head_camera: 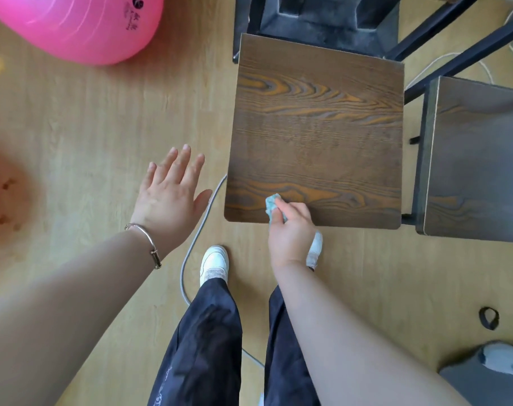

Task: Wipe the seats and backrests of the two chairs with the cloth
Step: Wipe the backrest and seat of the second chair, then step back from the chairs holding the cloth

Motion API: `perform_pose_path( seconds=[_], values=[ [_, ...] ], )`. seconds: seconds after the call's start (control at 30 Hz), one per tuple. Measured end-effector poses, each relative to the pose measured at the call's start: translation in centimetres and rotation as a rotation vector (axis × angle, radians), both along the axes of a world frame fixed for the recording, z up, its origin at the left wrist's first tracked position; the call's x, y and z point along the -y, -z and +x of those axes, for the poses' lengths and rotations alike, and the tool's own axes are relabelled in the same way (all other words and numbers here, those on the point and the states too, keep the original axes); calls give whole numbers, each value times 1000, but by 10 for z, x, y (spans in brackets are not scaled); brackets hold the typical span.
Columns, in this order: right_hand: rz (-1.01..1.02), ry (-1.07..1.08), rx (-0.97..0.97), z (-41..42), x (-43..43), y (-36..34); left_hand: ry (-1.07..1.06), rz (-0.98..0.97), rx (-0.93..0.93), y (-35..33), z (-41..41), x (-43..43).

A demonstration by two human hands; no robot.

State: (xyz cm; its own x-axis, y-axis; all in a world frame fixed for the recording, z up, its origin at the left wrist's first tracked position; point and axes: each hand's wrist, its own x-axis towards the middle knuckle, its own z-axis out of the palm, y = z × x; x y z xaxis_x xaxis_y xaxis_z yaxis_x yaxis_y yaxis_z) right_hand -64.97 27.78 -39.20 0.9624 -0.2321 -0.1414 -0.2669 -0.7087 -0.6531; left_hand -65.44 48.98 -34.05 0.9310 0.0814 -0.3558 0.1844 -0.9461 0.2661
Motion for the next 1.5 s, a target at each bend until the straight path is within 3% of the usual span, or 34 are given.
perform_pose_path(
  seconds=[0.23,0.37,0.53,0.73,0.97,1.23,1.5],
  values=[
    [-4,-261,-16,-20,-62,-1,-81,7,24,-4,-19,-28],
    [122,-496,-300,-39,-86,-9,-116,24,32,-20,-28,-39],
    [141,-451,-295,-21,-70,-70,-101,75,26,-75,-22,-44],
    [46,-343,-201,43,-19,-193,-29,93,124,-194,7,-31],
    [-107,-260,62,89,37,-352,85,58,320,-336,53,14],
    [-246,-191,245,123,131,-473,206,96,416,-436,101,102],
    [-393,-212,330,135,260,-537,307,206,448,-496,135,231]
  ],
)
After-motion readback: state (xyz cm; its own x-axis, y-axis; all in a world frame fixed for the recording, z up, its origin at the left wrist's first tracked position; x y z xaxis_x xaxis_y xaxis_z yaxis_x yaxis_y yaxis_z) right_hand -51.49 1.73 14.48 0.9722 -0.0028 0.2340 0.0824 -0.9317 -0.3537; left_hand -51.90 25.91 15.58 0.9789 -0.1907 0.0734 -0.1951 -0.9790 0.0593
